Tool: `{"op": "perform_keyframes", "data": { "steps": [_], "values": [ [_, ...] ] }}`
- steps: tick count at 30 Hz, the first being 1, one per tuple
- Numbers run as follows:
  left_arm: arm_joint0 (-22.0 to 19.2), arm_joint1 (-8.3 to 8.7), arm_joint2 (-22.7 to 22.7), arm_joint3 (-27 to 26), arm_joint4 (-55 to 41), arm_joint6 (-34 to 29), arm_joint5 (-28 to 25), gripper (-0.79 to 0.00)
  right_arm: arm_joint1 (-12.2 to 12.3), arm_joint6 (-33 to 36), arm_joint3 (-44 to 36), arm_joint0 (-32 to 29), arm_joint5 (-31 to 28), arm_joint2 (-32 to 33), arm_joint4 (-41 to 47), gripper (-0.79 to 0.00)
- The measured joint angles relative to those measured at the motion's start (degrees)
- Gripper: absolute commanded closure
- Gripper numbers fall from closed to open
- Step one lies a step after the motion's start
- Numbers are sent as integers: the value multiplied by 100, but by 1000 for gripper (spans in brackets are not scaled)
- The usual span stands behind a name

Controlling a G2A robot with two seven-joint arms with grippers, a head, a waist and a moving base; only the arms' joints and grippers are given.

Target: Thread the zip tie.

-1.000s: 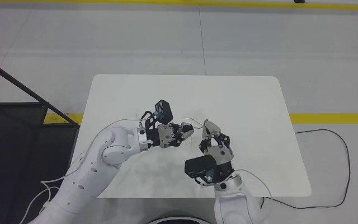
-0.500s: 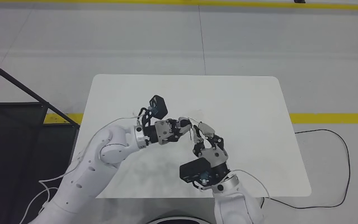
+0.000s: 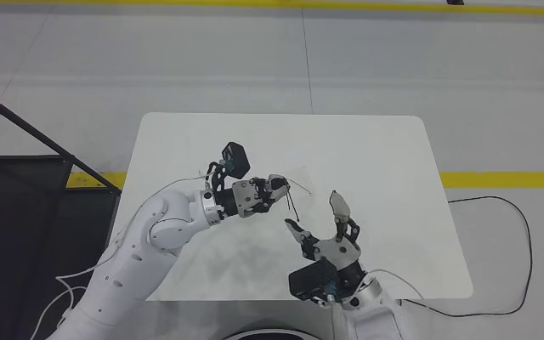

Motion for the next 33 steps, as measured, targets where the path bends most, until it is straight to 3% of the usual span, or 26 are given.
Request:
{"op": "perform_keyframes", "data": {
  "steps": [5,12,15,33],
  "values": [
    [-9,-9,-5,31,-80,8,31,0,1,276,64,-2,4,-168,-442,-597],
    [-58,-25,1,85,-266,-67,119,0,-86,800,400,29,1086,-755,-1573,-471],
    [-71,-32,15,92,-296,-88,130,0,-125,1034,504,95,1272,-979,-1936,-409],
    [-71,-45,8,88,-280,-189,111,0,-253,1696,728,589,779,-1172,-1963,-240]
  ]
}}
